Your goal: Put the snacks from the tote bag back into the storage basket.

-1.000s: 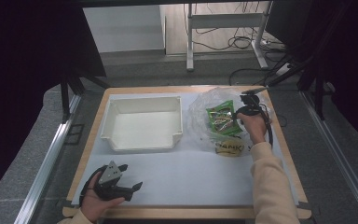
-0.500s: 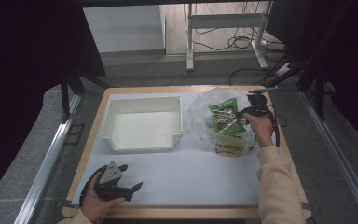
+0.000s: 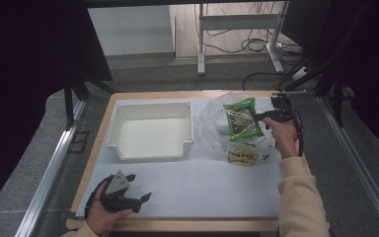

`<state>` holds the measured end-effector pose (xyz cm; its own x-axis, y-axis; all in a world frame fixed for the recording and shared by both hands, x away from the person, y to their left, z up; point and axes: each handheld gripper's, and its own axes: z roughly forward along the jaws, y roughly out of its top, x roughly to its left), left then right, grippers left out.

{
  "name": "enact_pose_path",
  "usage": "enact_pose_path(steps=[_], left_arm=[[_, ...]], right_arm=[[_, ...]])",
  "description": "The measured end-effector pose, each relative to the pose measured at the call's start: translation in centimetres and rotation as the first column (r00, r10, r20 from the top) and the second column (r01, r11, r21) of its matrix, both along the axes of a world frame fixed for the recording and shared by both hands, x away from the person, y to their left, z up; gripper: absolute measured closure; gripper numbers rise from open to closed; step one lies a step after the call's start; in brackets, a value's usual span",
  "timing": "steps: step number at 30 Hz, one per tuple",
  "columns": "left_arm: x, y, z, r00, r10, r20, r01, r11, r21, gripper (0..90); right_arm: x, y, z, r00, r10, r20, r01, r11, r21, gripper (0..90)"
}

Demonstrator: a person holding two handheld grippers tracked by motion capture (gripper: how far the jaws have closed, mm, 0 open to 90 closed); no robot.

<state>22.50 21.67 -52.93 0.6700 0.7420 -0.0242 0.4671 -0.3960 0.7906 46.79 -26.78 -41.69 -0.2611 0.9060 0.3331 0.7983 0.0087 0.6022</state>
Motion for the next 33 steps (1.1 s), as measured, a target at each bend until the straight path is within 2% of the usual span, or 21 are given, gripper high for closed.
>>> enact_pose_path(steps=[11, 18, 33], left_arm=[[0.0, 0.0, 0.0, 0.9999, 0.005, 0.010, -0.005, 0.9999, 0.016, 14.1], [0.0, 0.1, 0.0, 0.9999, 0.009, 0.008, -0.009, 0.9999, 0.008, 14.1], [0.0, -0.1, -0.1, 1.0000, 0.003, 0.005, -0.003, 0.9999, 0.015, 14.1]], right_arm=[[-0.7, -0.5, 1.0, 0.9977, 0.006, 0.068, -0.009, 0.9986, 0.053, 89.9], [-0.9, -0.3, 1.3, 0.9959, 0.021, 0.088, -0.028, 0.9959, 0.086, 89.9], [-1.2, 0.3, 2.1, 0.9910, 0.045, 0.126, -0.061, 0.9902, 0.126, 89.9]])
